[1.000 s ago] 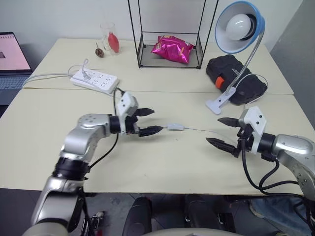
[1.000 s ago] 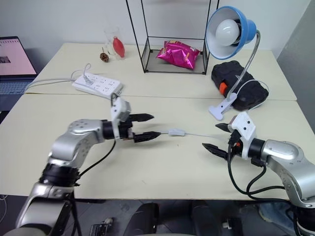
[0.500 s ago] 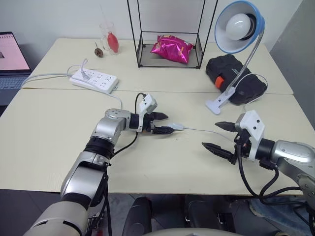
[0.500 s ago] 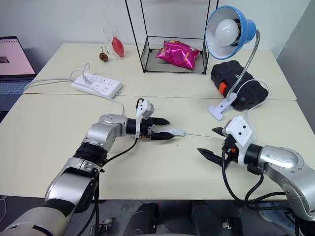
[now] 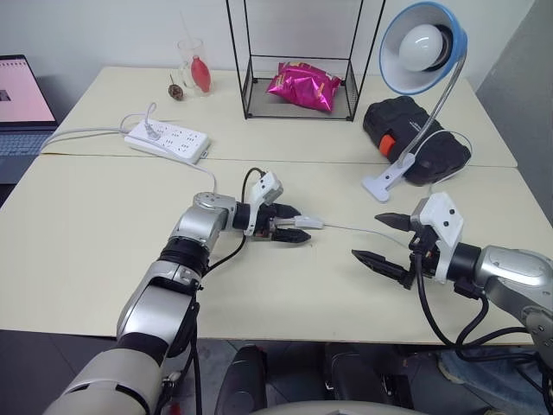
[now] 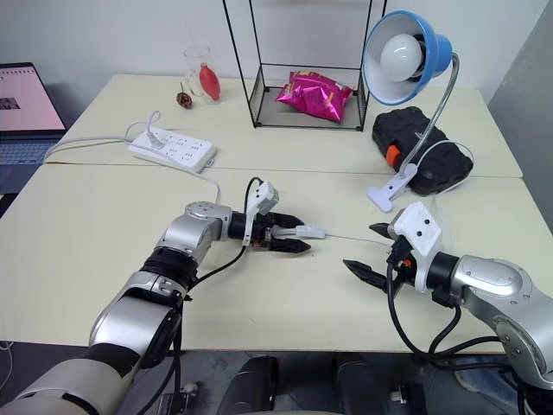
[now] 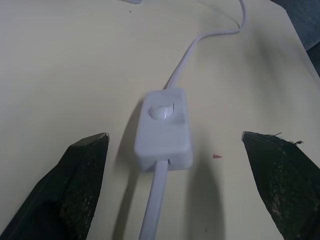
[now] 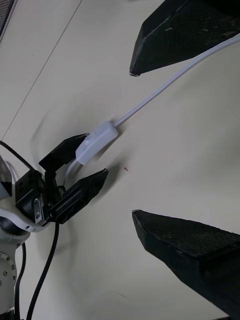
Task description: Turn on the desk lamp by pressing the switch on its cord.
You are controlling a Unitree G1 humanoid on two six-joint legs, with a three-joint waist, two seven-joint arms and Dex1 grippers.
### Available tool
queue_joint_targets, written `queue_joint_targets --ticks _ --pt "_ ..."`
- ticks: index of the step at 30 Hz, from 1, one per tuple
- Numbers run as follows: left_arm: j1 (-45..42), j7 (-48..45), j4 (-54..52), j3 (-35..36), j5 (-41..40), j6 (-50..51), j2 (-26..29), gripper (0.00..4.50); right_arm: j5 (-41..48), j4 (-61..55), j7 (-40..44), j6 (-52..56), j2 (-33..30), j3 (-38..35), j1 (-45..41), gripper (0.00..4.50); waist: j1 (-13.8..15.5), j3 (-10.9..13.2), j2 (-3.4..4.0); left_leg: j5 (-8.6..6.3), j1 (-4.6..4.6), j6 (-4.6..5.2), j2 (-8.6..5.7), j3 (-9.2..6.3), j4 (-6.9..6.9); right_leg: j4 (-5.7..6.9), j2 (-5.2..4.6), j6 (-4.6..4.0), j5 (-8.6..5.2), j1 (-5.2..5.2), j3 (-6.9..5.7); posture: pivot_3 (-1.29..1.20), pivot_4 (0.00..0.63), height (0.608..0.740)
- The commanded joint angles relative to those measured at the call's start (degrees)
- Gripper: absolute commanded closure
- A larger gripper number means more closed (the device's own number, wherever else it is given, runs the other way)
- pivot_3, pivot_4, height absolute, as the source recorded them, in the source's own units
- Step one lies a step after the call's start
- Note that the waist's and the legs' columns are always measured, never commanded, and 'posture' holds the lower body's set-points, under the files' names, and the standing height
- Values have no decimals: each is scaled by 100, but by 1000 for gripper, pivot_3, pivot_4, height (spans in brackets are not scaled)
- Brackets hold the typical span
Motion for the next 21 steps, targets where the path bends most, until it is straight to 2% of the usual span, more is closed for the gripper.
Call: queue_joint_targets --ticks 1,14,21 --pt "-108 38 104 26 141 -220 -83 463 100 -197 -49 -21 -63 -161 -115 0 0 0 0 0 0 0 0 0 0 0 0 0 0 0 0 0 150 740" --pt "-42 76 171 121 273 -558 -175 3334 149 -208 -101 -38 -167 -126 -141 0 1 0 0 0 0 0 0 -1 0 0 0 0 0 0 0 0 150 740" --pt "53 279 72 163 327 -925 -186 3397 173 -164 -104 -51 -181 -123 -208 0 1 0 0 0 0 0 0 0 0 0 0 0 0 0 0 0 150 740"
